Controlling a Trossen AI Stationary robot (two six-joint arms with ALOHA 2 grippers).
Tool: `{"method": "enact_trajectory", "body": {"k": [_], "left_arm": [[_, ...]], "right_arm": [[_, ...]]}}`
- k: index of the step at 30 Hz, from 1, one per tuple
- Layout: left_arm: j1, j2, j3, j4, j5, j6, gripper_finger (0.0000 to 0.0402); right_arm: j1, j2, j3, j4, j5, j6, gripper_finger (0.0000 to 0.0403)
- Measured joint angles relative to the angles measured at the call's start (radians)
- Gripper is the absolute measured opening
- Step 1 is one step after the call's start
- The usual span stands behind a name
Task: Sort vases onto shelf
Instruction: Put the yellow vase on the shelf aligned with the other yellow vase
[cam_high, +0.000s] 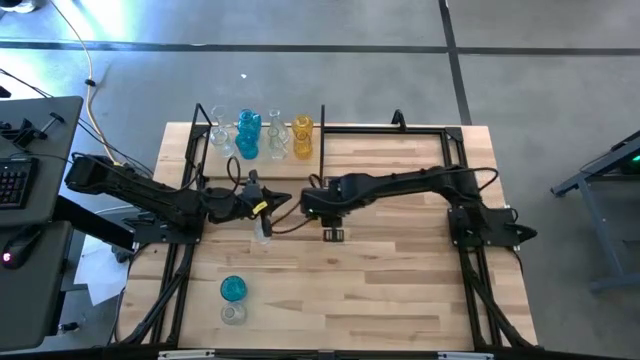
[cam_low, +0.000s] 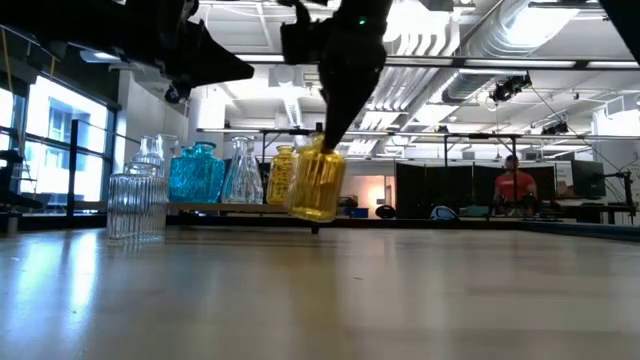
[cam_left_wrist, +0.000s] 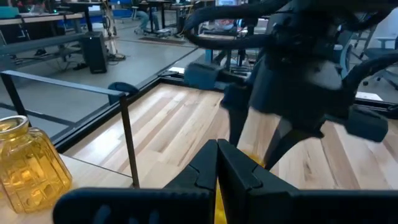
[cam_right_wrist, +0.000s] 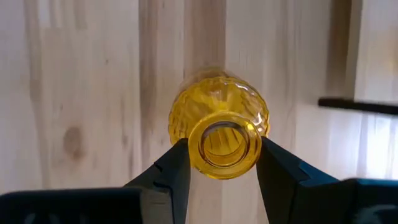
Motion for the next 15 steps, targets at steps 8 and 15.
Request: {"method": "enact_trajectory", "body": {"k": [8,15], "left_arm": [[0.000,0.000,0.000,-0.010,-0.003,-0.007,0.0000],[0.000,0.000,0.000,-0.010,-0.003,-0.007,0.0000]], "right_arm": [[-0.031,0.045,0.051,0.038,-0.031,-0.060,0.0123],[-0.038,0.045,0.050,0.041,-0.049,-0.066,0.0123]]}}
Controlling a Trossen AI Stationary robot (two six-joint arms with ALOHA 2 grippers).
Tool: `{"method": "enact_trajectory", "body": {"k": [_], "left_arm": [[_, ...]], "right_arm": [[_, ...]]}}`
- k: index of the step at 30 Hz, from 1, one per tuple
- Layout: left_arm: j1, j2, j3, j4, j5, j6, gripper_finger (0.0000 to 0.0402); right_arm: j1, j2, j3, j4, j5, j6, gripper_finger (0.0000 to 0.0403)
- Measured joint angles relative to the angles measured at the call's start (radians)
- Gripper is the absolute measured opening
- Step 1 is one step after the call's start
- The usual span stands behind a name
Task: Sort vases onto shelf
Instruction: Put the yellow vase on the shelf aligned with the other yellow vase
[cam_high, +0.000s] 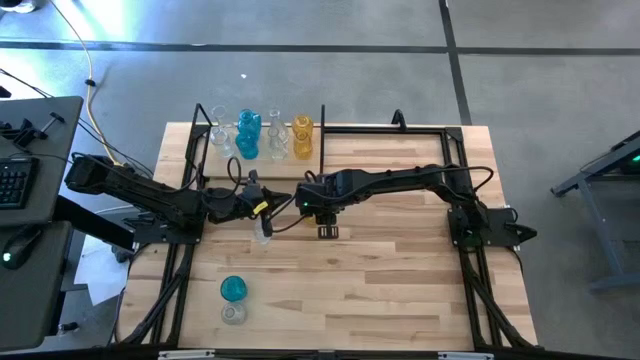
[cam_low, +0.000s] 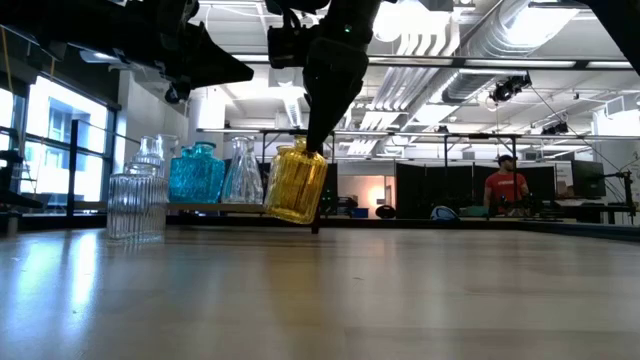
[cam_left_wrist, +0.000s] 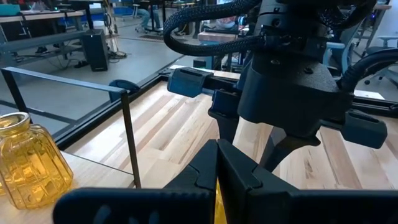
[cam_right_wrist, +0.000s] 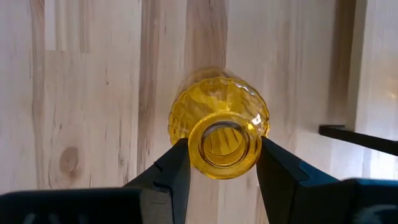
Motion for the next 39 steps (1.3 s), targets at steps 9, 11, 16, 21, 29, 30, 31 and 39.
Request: {"method": "enact_trajectory", "body": {"k": [9,11,16,21,29,30,31,39], "left_arm": [[0.000,0.000,0.000,0.003,0.000,-0.003,0.0000],[0.000,0.000,0.000,0.003,0.000,-0.003,0.0000],[0.000,0.000,0.000,0.003,0.000,-0.003,0.0000],[0.000,0.000,0.000,0.004,0.000,-0.004,0.0000],[0.000,0.000,0.000,0.004,0.025,-0.013,0.0000],[0.000,0.000,0.000,0.004,0.026,-0.013,0.0000],[0.000,0.000,0.000,0.004,0.026,-0.013,0.0000],[0.000,0.000,0.000,0.003,0.027,-0.012,0.0000]], "right_arm": [[0.000,0.011,-0.002,-0.002,-0.006,-0.002,0.0123],[0.000,0.014,-0.002,-0.009,-0.016,-0.002,0.0123],[0.000,0.029,-0.002,-0.023,-0.048,-0.002,0.0123],[0.000,0.037,-0.002,-0.008,-0.045,0.010,0.0130],[0.004,0.040,-0.002,0.020,0.014,0.017,0.0189],[0.004,0.040,-0.002,0.022,0.014,0.018,0.0197],[0.006,0.040,-0.002,0.026,0.014,0.018,0.0205],[0.035,0.030,0.057,-0.012,0.041,0.015,0.0229]]}}
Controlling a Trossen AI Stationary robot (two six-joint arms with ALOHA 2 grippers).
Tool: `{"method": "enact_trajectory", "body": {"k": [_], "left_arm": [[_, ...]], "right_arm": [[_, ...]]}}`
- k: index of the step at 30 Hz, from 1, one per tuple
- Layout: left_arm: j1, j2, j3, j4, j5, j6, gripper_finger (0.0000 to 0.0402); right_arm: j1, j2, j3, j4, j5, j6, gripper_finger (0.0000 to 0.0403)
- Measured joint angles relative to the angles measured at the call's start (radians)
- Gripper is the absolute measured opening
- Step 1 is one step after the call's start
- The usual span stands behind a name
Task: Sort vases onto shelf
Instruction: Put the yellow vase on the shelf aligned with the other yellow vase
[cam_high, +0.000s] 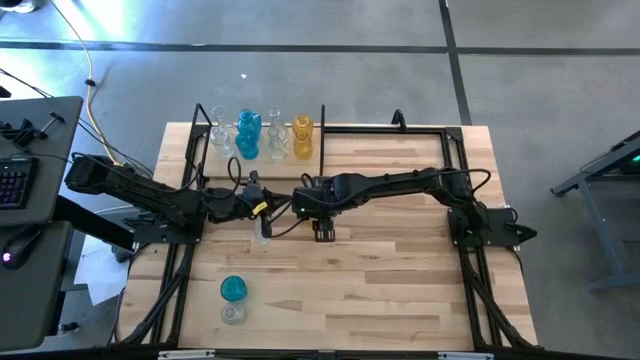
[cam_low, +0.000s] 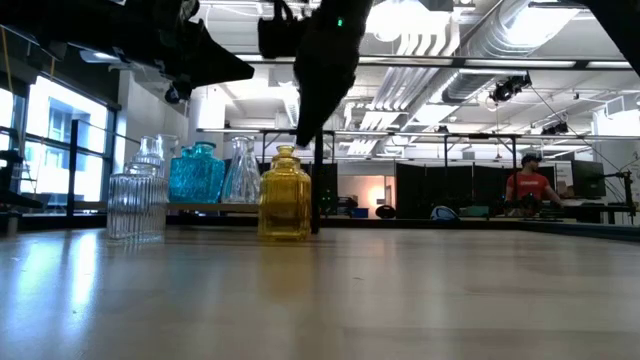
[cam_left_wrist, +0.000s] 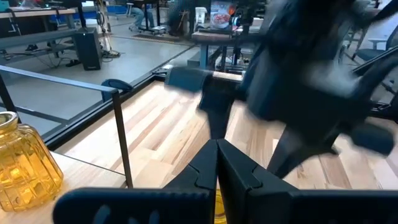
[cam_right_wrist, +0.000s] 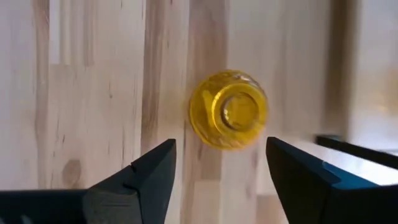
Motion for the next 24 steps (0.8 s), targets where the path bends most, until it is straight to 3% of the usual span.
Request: {"method": "enact_trajectory", "body": {"k": [6,10,14,16,20,24], "left_arm": [[0.000,0.000,0.000,0.000,0.000,0.021,0.0000],[0.000,0.000,0.000,-0.006,0.026,0.025,0.0000],[0.000,0.000,0.000,-0.010,0.041,0.028,0.0000],[0.000,0.000,0.000,-0.012,0.051,0.024,0.0000],[0.000,0.012,0.002,-0.014,0.031,0.005,0.0001],[0.007,0.067,0.010,-0.032,-0.051,-0.029,0.0011]], "right_arm": [[0.082,-0.006,0.175,-0.266,0.189,0.066,0.0190],[0.158,-0.055,0.127,-0.226,0.283,0.088,0.0121],[0.213,-0.137,-0.106,0.013,0.321,0.079,0.0032],[0.231,-0.199,-0.261,0.168,0.337,0.077,0.0009],[0.260,-0.339,-0.581,0.509,0.340,0.121,0.0028],[0.286,-0.461,-0.800,0.730,0.338,0.211,0.0032]]}}
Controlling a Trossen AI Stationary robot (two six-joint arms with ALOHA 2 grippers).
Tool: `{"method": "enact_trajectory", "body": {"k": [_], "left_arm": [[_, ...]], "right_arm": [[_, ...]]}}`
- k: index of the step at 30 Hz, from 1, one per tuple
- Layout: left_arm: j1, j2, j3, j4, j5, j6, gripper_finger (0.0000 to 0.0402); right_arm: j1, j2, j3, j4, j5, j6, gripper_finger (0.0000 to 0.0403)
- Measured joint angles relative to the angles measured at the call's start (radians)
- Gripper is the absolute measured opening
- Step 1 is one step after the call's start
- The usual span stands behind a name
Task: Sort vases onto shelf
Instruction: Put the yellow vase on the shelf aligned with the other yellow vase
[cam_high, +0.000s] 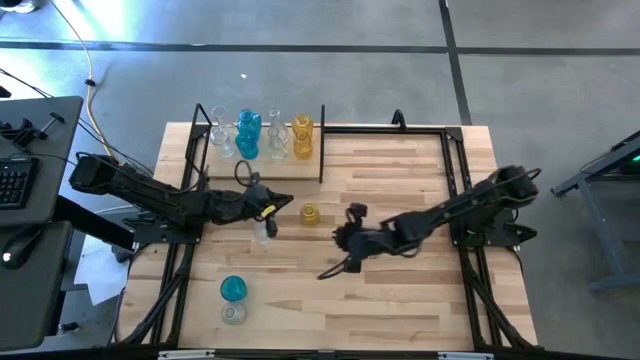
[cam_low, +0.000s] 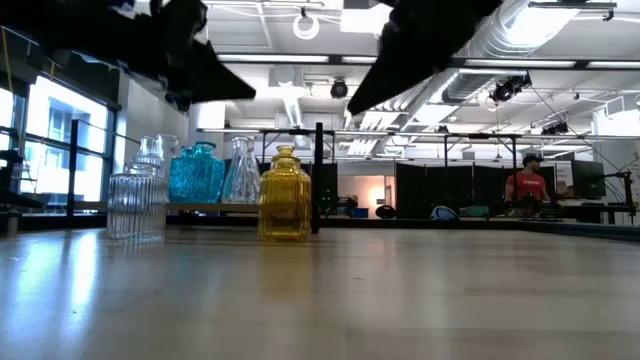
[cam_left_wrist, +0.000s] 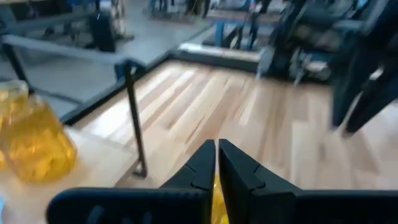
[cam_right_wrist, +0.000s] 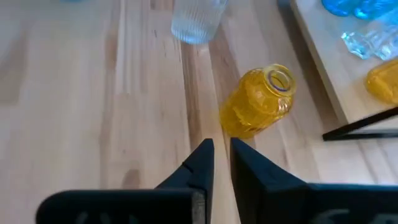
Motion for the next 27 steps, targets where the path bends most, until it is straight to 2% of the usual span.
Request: {"method": "enact_trajectory", "body": {"k": [3,7,10,18,21,27], "left_arm": [[0.000,0.069,0.030,-0.024,-0.005,-0.017,0.0033],[-0.002,0.190,0.067,-0.051,-0.020,-0.063,0.0079],[-0.001,0.273,0.096,-0.052,-0.069,-0.115,0.0121],[-0.001,0.406,0.172,-0.042,-0.068,-0.182,0.0220],[-0.001,0.410,0.182,-0.048,-0.061,-0.181,0.0236],[-0.007,0.372,0.185,-0.049,-0.053,-0.179,0.0237]], "right_arm": [[0.023,-0.071,-0.101,0.099,0.017,0.038,0.0022],[0.051,-0.127,-0.169,0.178,0.045,0.041,0.0006],[0.070,-0.136,-0.179,0.191,0.059,0.034,0.0002],[0.106,-0.133,-0.180,0.192,0.088,0.028,0.0002],[0.110,-0.133,-0.180,0.190,0.096,0.027,0.0002],[0.113,-0.133,-0.180,0.189,0.096,0.026,0.0002]]}}
